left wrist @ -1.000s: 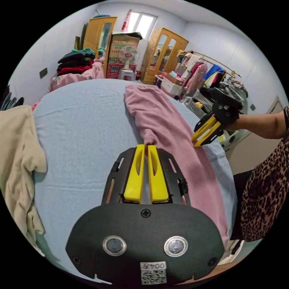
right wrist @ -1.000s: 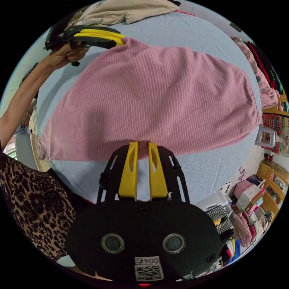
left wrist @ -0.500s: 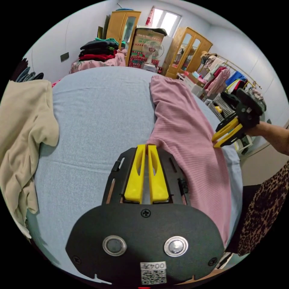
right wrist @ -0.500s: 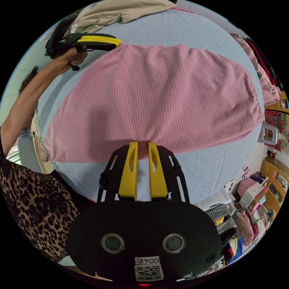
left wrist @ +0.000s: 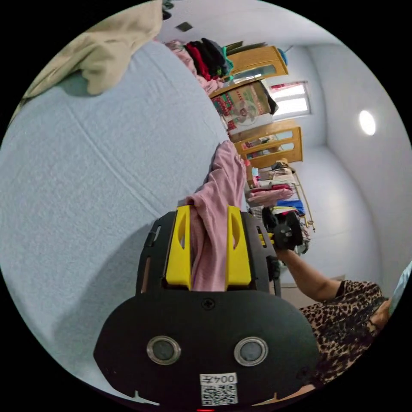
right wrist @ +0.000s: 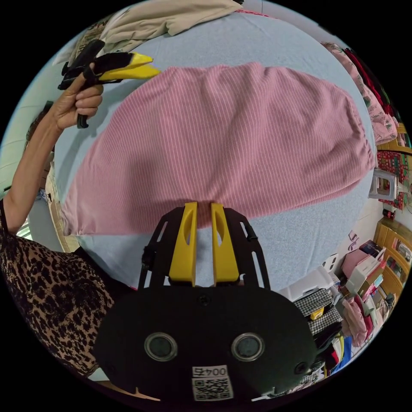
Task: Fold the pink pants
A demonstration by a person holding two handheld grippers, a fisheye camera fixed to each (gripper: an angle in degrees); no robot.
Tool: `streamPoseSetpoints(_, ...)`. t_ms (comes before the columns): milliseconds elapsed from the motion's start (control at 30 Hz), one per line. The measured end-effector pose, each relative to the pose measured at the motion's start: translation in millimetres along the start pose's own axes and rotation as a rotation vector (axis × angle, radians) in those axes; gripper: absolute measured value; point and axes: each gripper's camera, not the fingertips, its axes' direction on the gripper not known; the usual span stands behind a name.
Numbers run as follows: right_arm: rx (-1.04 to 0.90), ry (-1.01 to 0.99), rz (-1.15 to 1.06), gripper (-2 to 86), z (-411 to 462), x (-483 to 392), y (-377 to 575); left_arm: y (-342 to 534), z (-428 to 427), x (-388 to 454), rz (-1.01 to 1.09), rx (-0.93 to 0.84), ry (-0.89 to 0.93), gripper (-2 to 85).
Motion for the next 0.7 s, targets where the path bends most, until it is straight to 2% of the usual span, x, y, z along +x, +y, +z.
streamPoseSetpoints(100,0.015,-0.004,0.006,5.8,-10,6,15,1,12,7,0.021,-0.035,-0.095,8.3)
streamPoseSetpoints(167,0.029,-0.018,0.01,5.9,-18,13,27,7,12,27,0.106,0.011,-0.278,3.4)
streamPoseSetpoints(300,0.061,-0.057,0.016,5.8,-32,27,48,18,21,44,0.185,0.02,-0.485,1.9)
streamPoseSetpoints(467,0.108,-0.089,0.015,5.5,-55,46,82,44,23,28,0.151,0.069,-0.391,1.6)
streamPoseSetpoints(567,0.113,-0.071,0.001,5.3,-69,53,99,62,8,44,0.127,0.094,-0.545,2.2)
streamPoseSetpoints(700,0.095,-0.067,0.012,5.2,-88,65,116,96,-7,93,0.18,0.251,-0.523,4.0)
